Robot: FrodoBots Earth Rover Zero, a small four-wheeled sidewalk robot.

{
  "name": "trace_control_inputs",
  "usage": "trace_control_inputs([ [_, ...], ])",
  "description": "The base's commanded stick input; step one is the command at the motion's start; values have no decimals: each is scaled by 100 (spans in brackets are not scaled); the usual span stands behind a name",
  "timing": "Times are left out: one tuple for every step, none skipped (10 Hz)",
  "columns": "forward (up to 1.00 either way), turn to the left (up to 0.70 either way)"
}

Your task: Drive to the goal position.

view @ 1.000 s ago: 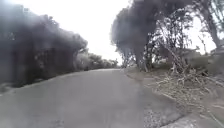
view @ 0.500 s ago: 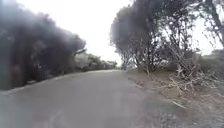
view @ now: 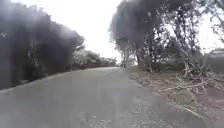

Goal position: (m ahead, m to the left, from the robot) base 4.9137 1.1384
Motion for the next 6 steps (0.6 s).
trace_control_inputs([
  [85, 0],
  [85, 0],
  [85, 0],
  [85, 0],
  [85, 3],
  [85, 1],
])
